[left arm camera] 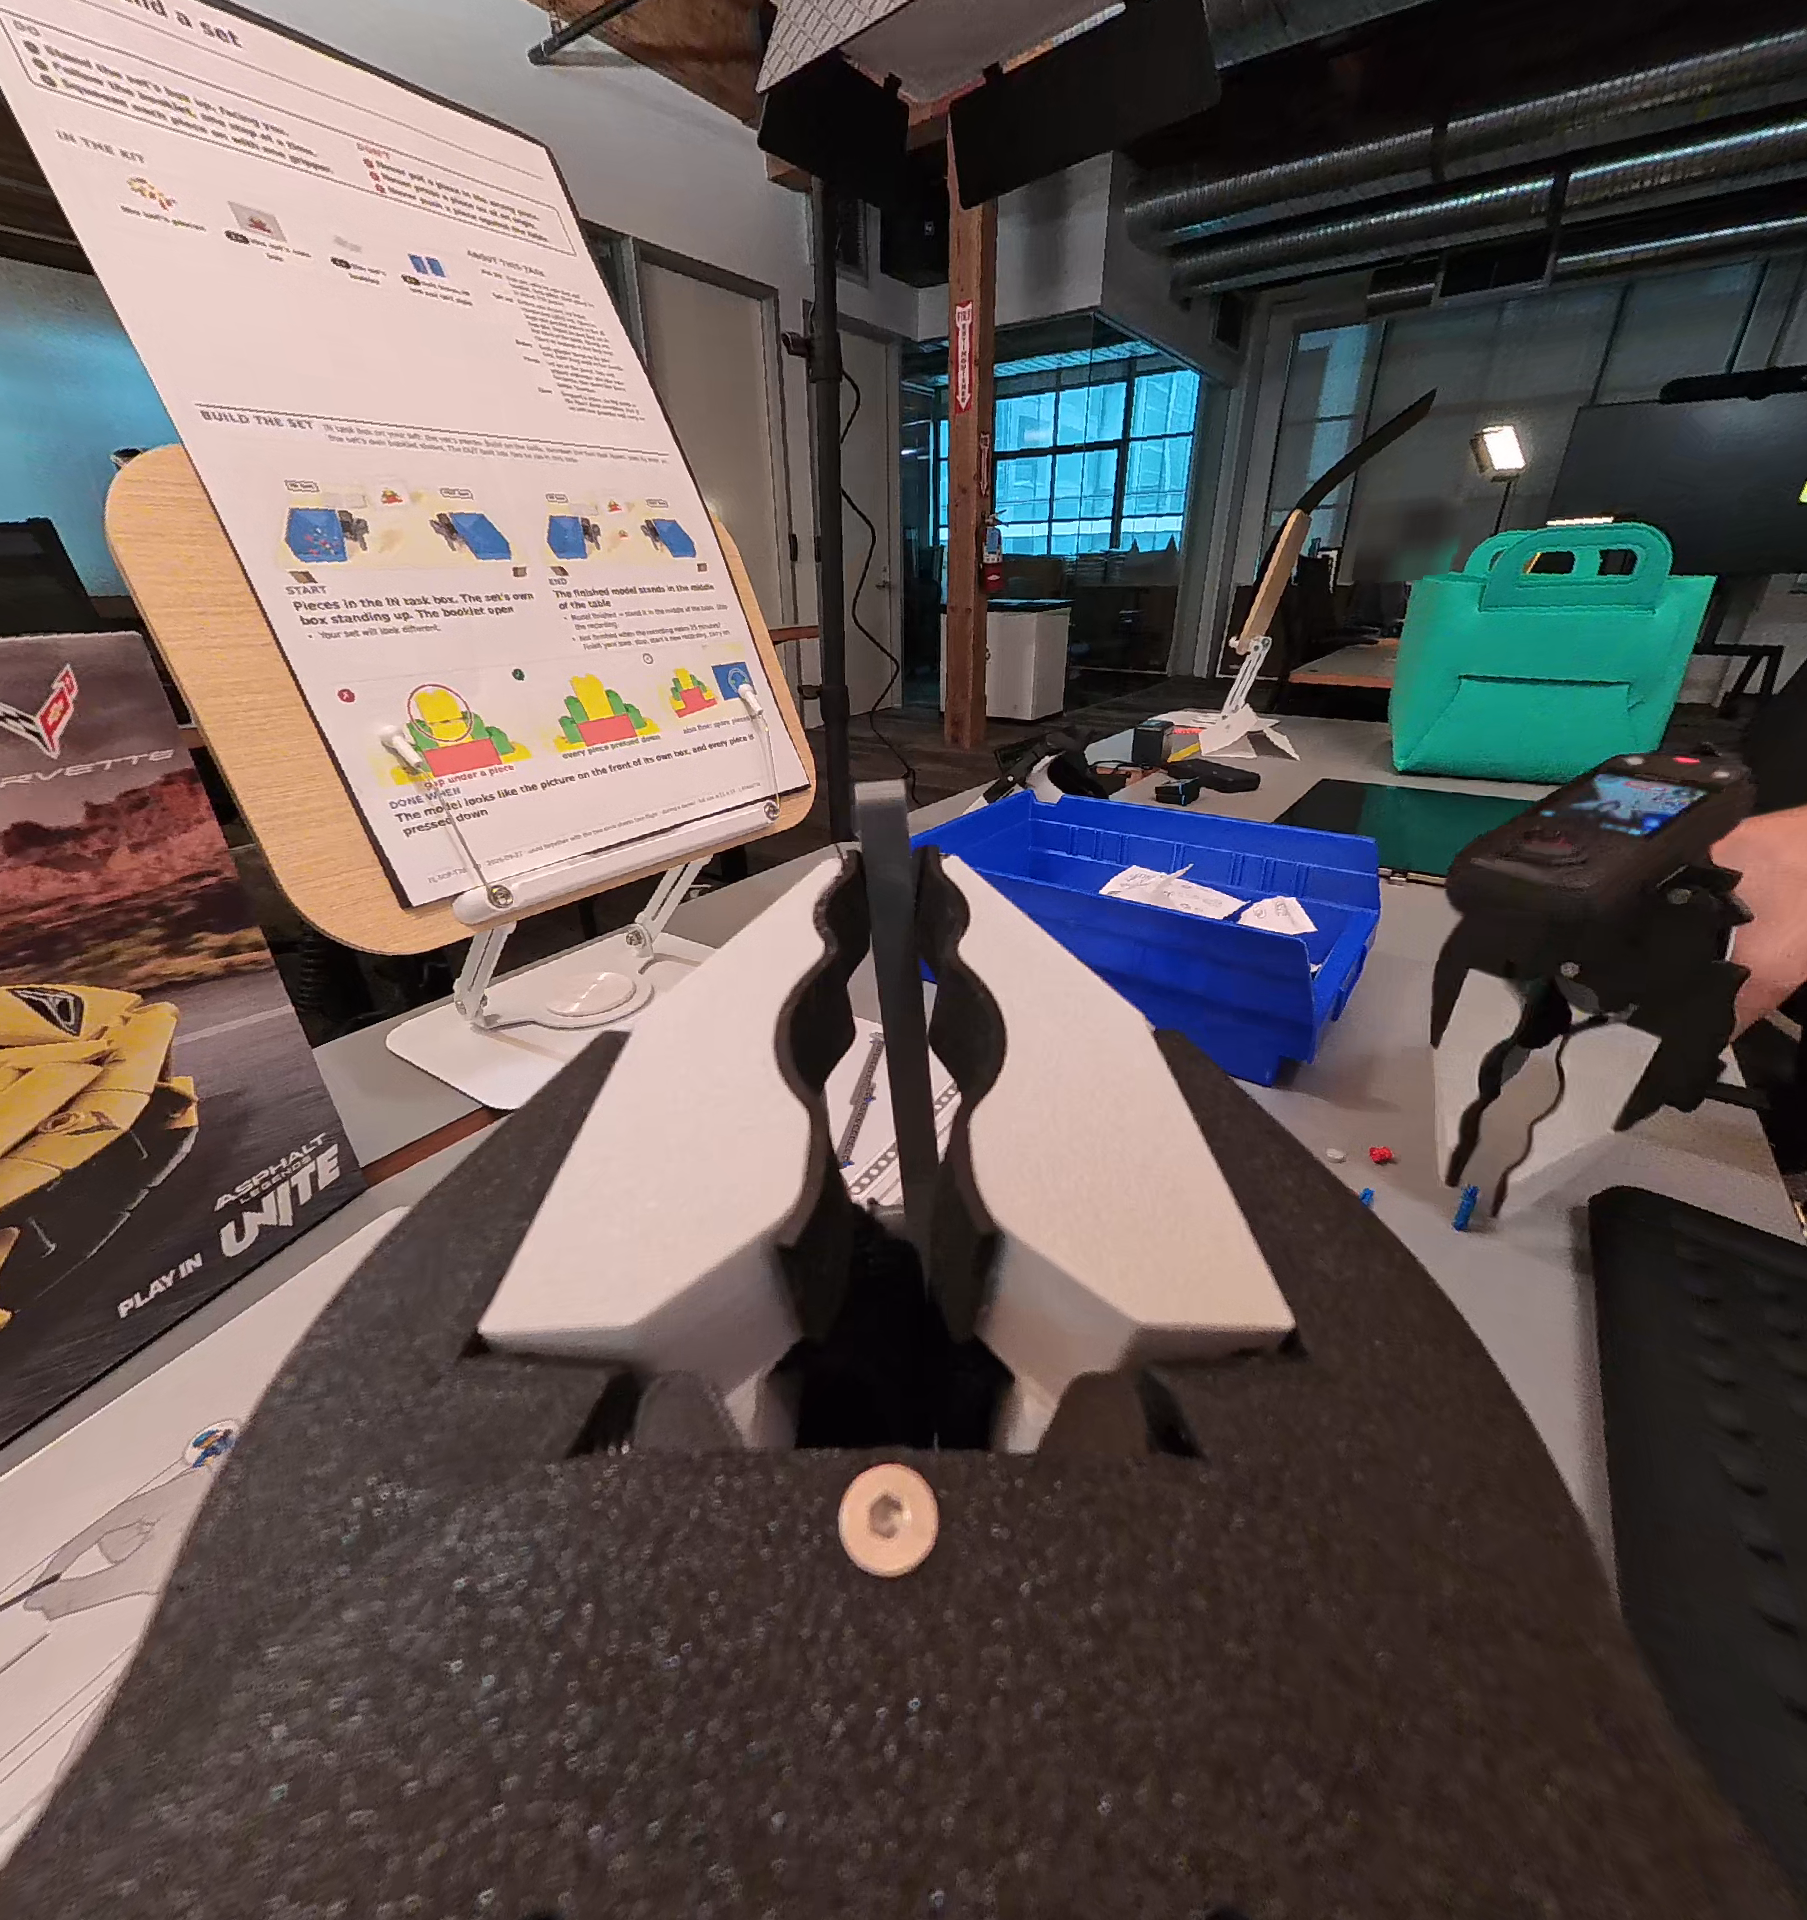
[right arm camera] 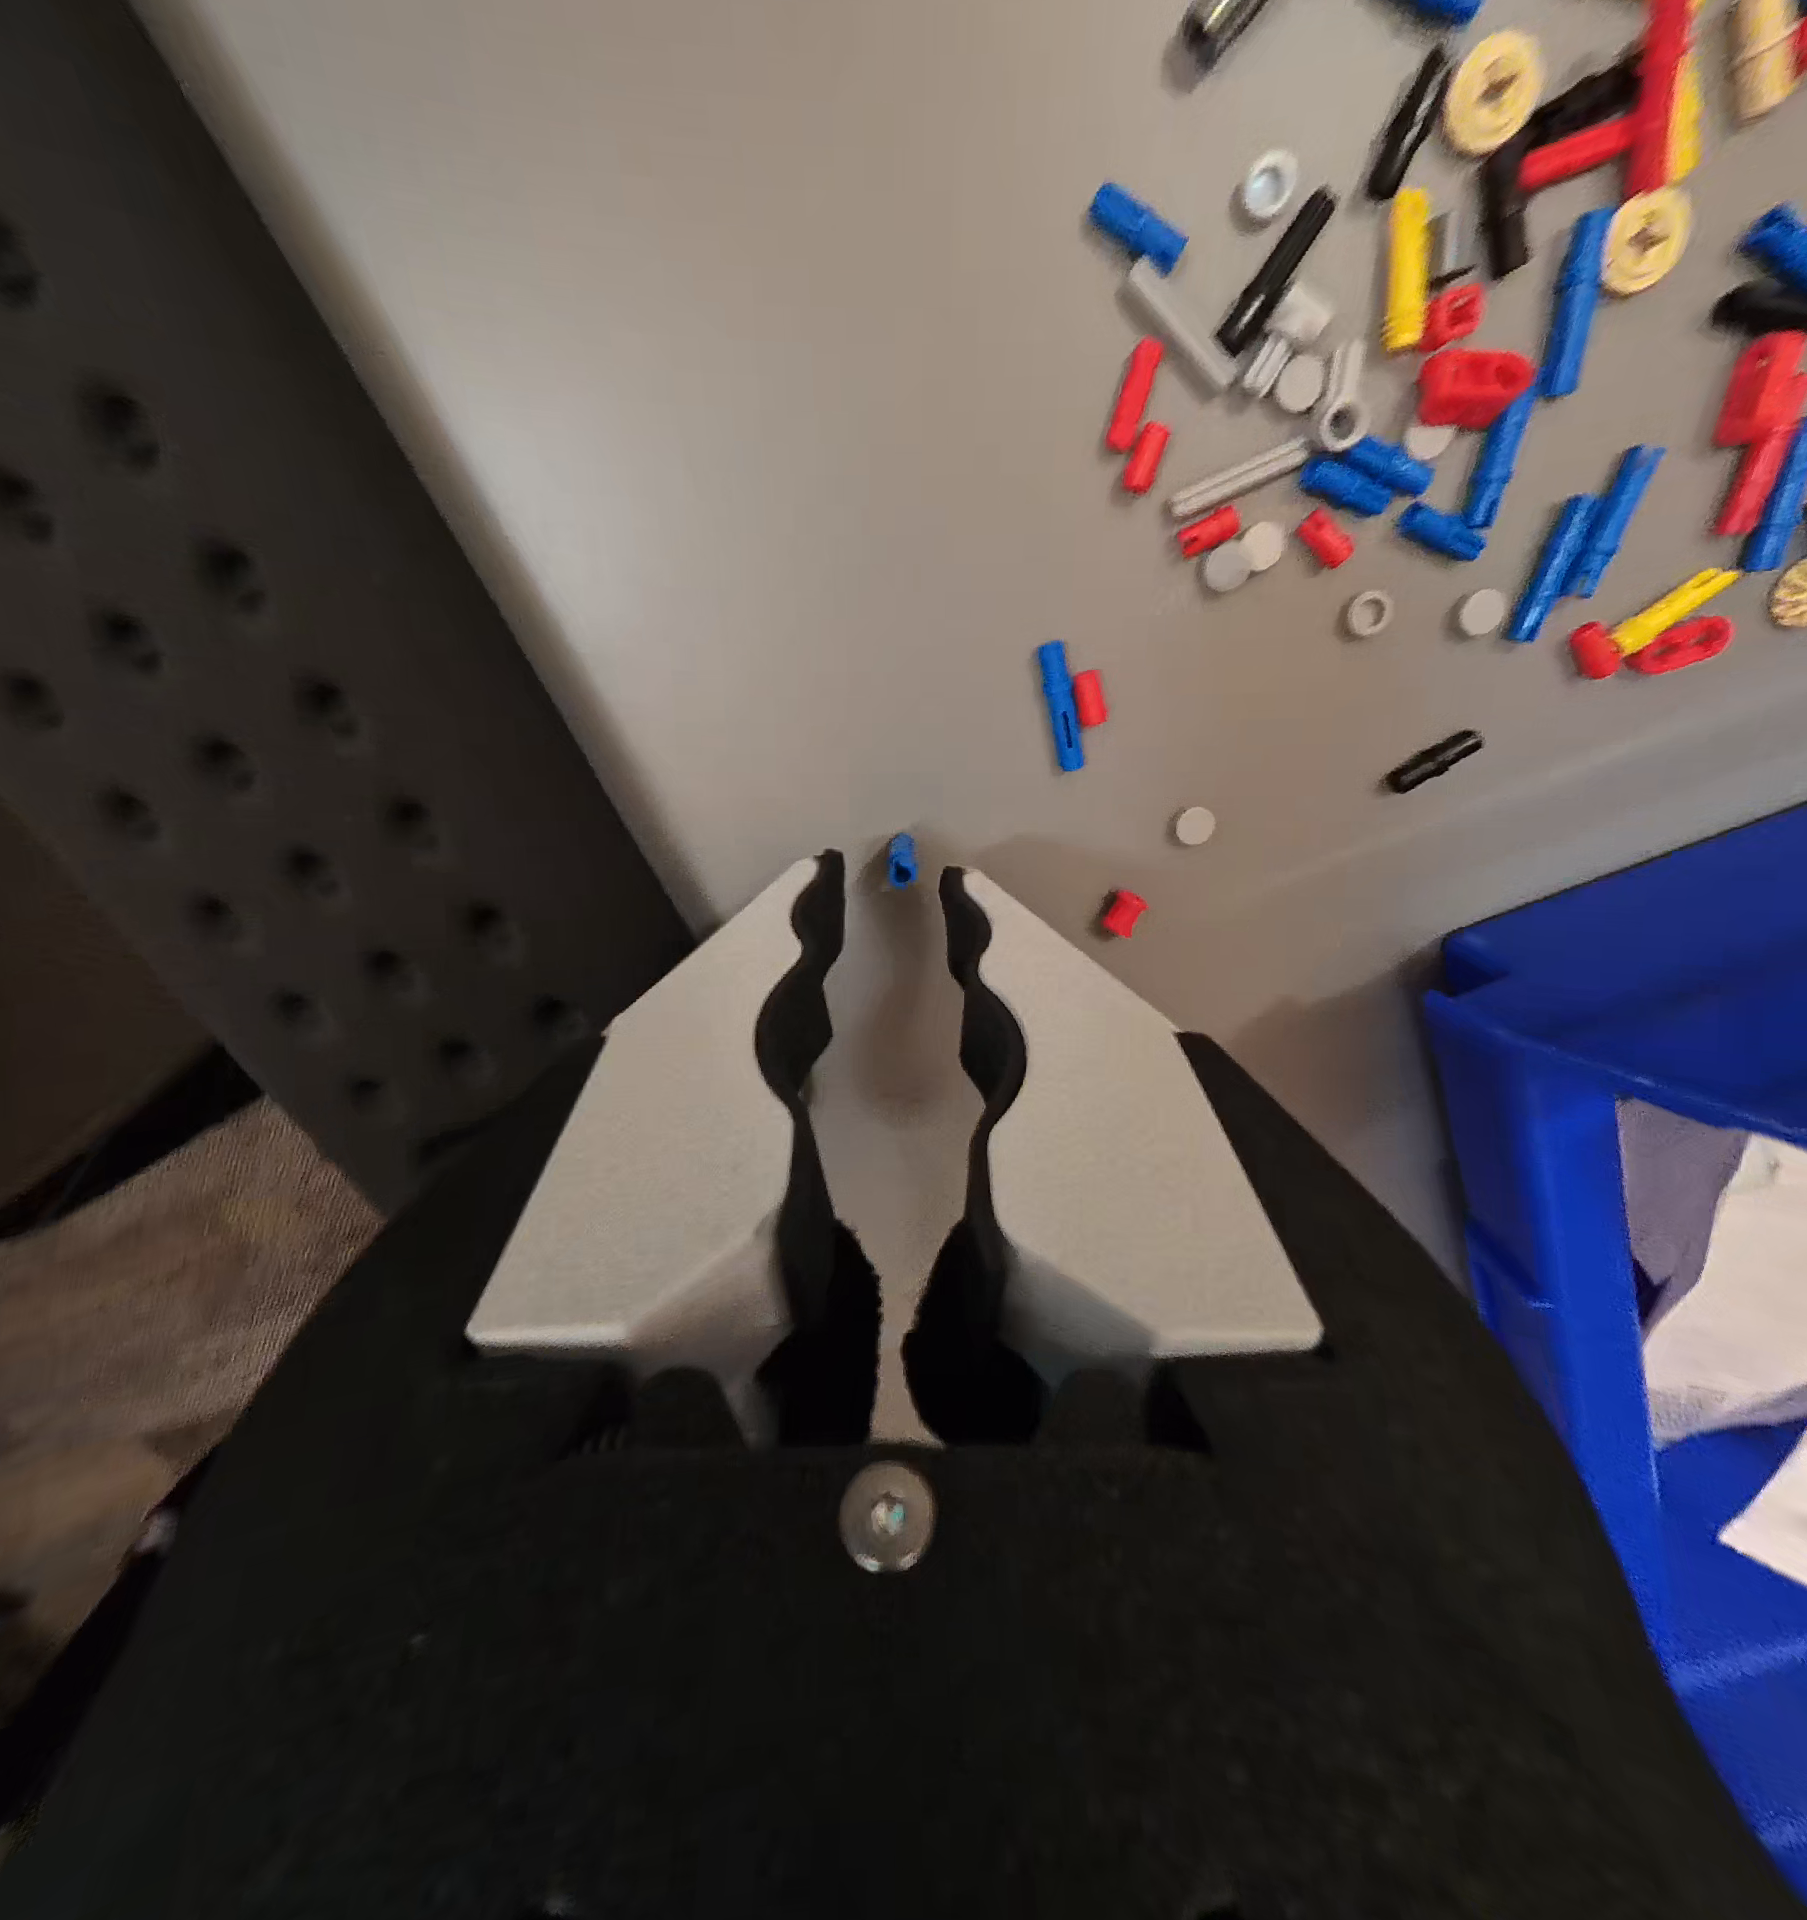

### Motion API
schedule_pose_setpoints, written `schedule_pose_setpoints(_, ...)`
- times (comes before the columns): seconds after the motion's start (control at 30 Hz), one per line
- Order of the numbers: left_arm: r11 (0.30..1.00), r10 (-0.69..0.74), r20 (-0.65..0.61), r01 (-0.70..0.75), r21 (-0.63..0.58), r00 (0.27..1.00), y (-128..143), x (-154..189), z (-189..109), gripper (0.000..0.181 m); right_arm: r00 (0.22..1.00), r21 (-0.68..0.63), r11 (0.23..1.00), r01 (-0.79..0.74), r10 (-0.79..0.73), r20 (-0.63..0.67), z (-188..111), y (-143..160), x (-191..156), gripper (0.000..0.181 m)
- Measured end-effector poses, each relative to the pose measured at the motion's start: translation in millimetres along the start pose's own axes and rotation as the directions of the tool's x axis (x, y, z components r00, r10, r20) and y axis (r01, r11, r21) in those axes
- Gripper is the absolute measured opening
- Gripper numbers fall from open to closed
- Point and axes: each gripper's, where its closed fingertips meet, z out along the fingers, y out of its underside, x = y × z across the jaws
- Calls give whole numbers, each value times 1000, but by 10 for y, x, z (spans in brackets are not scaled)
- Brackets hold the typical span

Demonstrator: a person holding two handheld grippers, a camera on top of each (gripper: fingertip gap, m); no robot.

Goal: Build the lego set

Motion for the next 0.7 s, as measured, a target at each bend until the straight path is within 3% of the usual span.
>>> schedule_pose_setpoints(0.13, 1000, 8, -6, -8, -3, 1000, 7, 37, 9, 7, 1000, 116, 993, 27, -26, -12, 2, -62, -4, 14)
schedule_pose_setpoints(0.7, 1000, 15, -11, -15, -10, 1000, 31, 57, 19, 7, 1000, 81, 996, 24, -25, 14, 109, -17, -6, 9)
